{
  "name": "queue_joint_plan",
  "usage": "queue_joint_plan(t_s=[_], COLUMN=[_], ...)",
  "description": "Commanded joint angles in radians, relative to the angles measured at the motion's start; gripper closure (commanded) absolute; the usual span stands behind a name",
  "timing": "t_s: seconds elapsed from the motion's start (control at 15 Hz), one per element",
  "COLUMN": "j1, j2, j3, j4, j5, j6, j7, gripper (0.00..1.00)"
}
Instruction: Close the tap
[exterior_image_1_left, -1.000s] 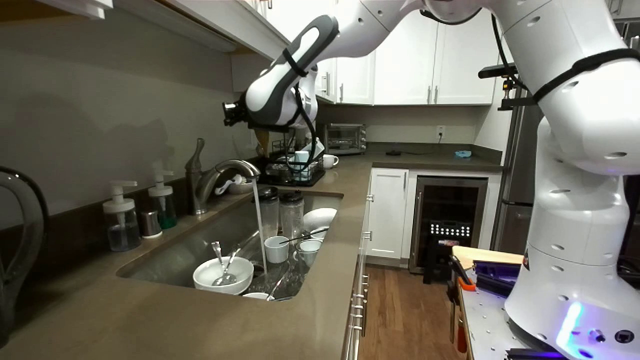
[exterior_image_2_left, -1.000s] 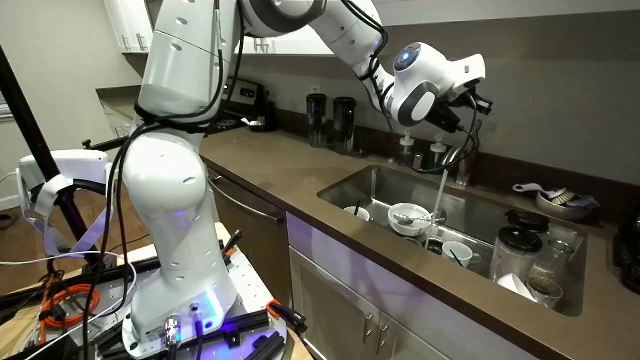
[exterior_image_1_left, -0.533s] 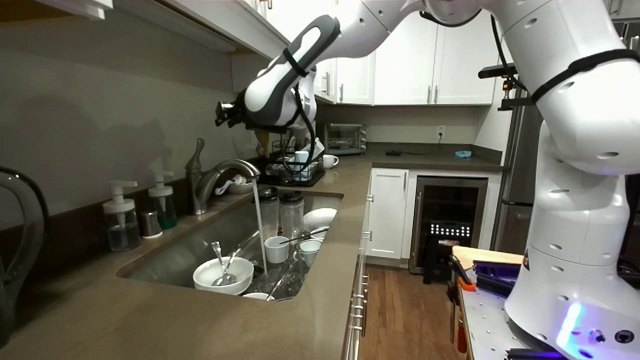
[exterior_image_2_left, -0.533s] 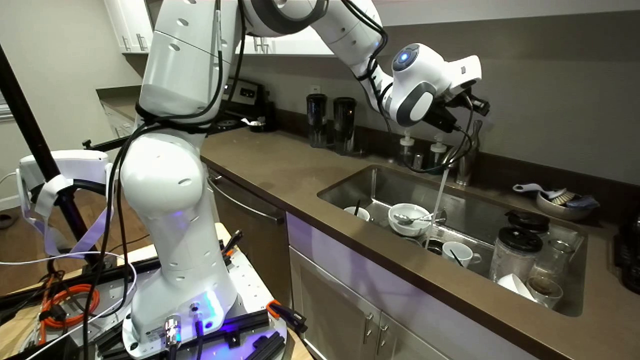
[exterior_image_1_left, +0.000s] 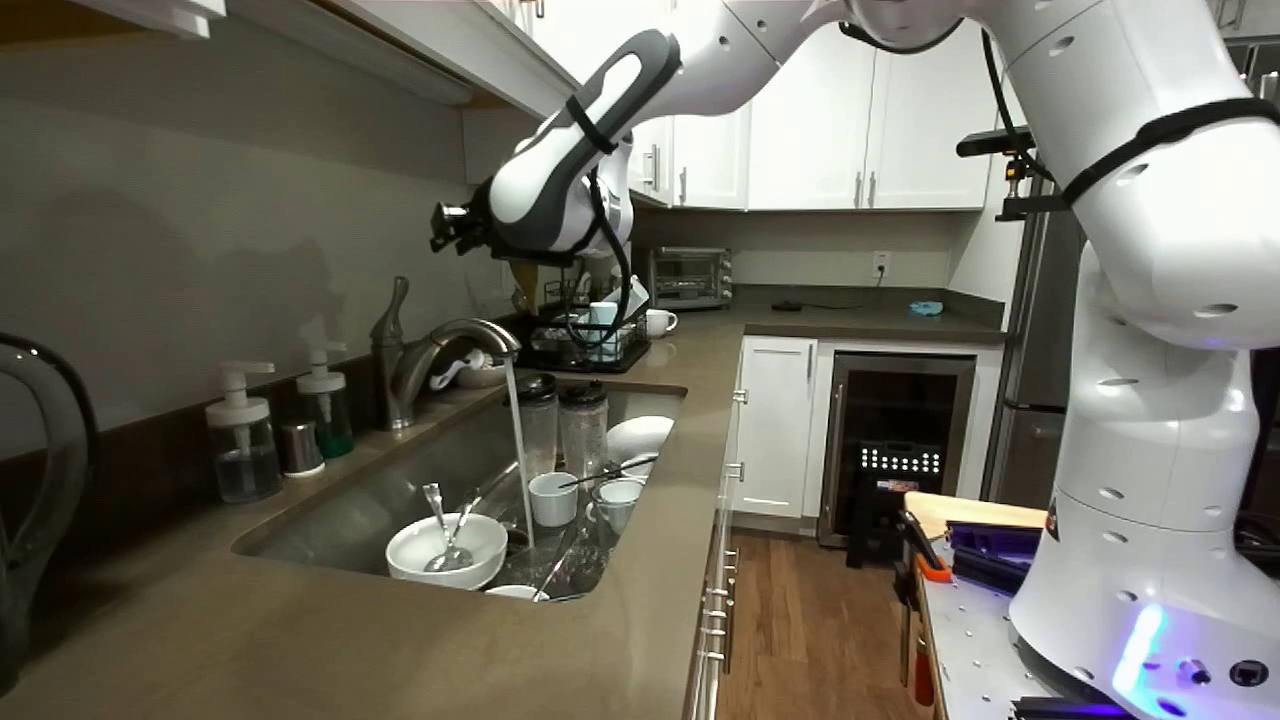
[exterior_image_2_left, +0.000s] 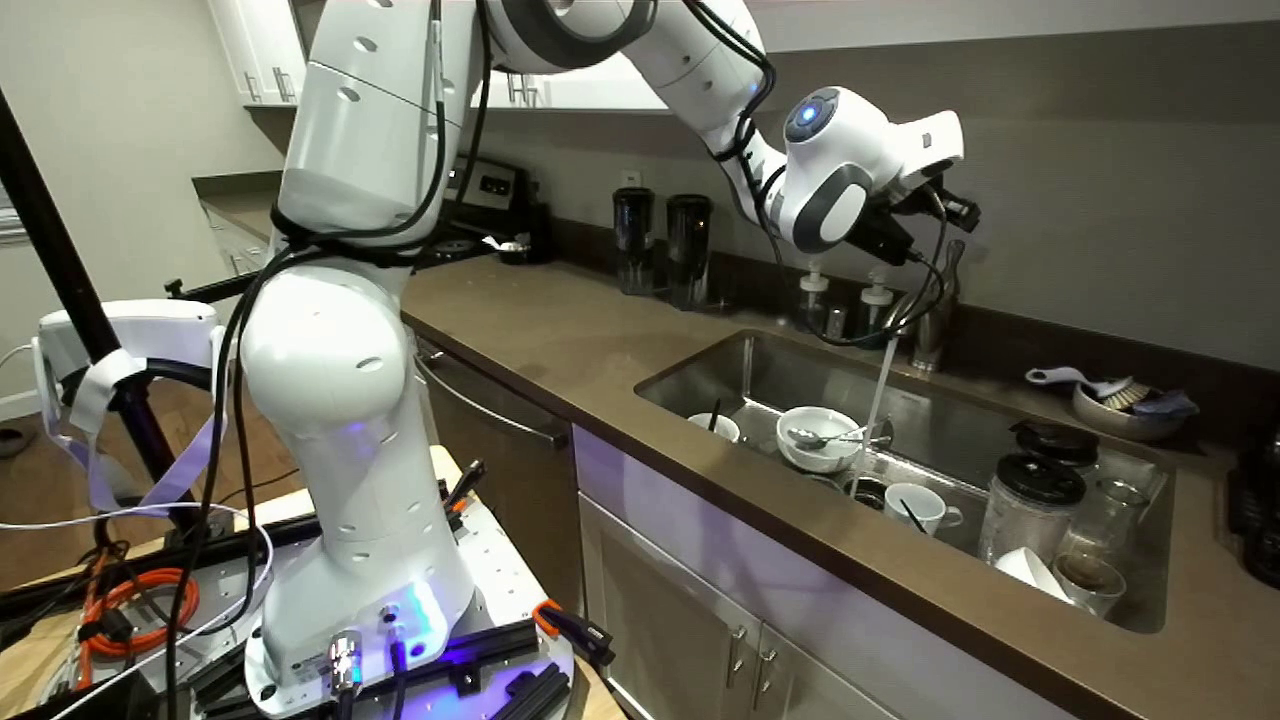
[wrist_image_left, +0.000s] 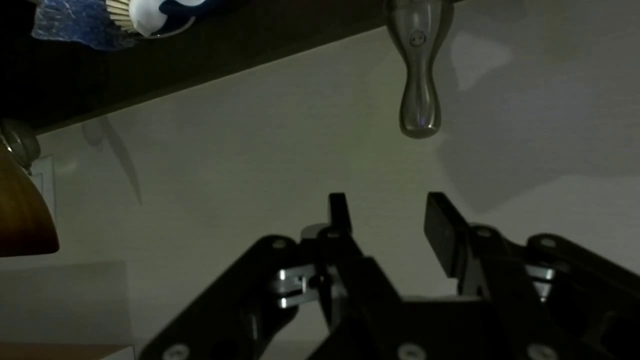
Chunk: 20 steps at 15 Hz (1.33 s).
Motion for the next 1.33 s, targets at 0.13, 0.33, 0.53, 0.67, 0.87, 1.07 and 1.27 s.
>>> queue_joint_plan(t_s=[0.13,0.33,0.53,0.67,0.87,1.07,1.27], j1=[0.101,0.203,0.309,0.352,0.376,0.337,0.257], j2=[0.017,0.033,0.07,0.094,0.133,0.173,0.192], j3=[-0.083,-0.161,-0.256,-0.299,-0.337,-0.311,-0.224], j4=[0.035,0.067,0.108,0.13,0.155,0.199,0.223], j5=[0.059,0.113,0.172,0.193,0.202,0.172,0.134], j6=[0.0,0.0,-0.001,-0.001,-0.001,-0.001,-0.001], j7=[0.001,0.007,0.008,0.017,0.032,0.058,0.071], gripper=[0.18,0.02,0.29,0.28,0.48,0.67,0.88])
